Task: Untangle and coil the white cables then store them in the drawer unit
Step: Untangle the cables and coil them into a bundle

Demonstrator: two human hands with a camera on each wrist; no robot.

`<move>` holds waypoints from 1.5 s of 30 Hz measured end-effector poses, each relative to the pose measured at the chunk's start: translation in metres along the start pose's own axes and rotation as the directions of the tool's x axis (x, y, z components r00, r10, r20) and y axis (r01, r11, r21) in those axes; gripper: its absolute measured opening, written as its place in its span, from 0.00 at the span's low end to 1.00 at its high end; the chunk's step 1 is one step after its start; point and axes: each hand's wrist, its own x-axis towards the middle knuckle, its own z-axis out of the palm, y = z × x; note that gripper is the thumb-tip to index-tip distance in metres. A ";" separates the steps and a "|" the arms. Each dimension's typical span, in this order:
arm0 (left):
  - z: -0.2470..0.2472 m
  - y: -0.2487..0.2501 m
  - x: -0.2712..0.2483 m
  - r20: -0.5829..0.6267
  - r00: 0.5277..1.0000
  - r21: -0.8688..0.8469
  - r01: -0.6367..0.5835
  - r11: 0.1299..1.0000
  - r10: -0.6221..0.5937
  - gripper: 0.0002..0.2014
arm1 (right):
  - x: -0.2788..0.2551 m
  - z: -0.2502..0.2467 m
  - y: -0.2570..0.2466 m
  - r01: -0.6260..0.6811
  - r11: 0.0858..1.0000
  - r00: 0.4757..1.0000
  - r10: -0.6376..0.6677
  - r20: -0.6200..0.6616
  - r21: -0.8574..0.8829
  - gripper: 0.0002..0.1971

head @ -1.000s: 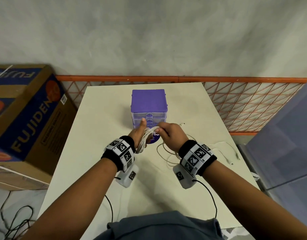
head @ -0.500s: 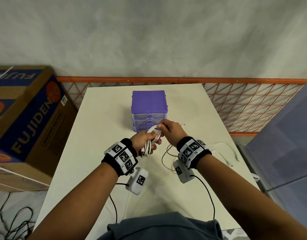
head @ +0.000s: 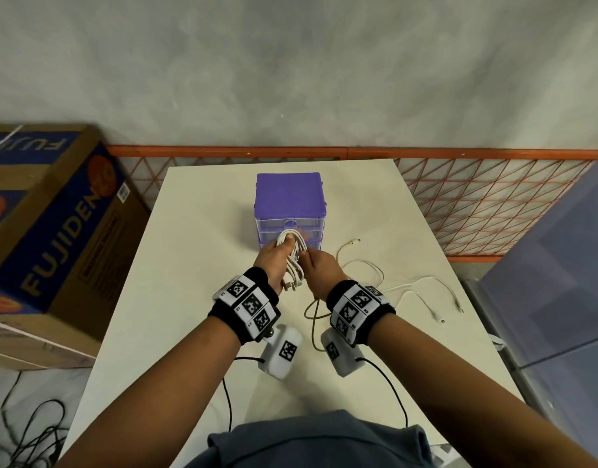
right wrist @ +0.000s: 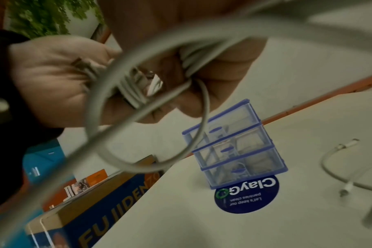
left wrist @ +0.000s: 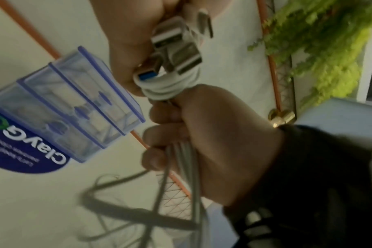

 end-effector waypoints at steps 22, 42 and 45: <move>-0.027 0.027 0.020 -0.088 0.995 -0.404 -0.081 0.911 0.049 0.15 | -0.016 -0.008 0.060 -0.046 0.987 0.991 0.026 0.128 0.153 0.17; -0.060 0.041 0.025 -0.178 0.978 -0.484 -0.185 0.855 0.111 0.14 | -0.034 -0.023 0.120 -0.189 0.982 0.979 0.186 -0.078 -0.029 0.07; -0.057 0.036 0.023 -0.143 0.985 -0.492 -0.155 0.857 0.096 0.14 | -0.029 -0.022 0.113 -0.182 0.982 0.977 0.174 -0.127 -0.051 0.07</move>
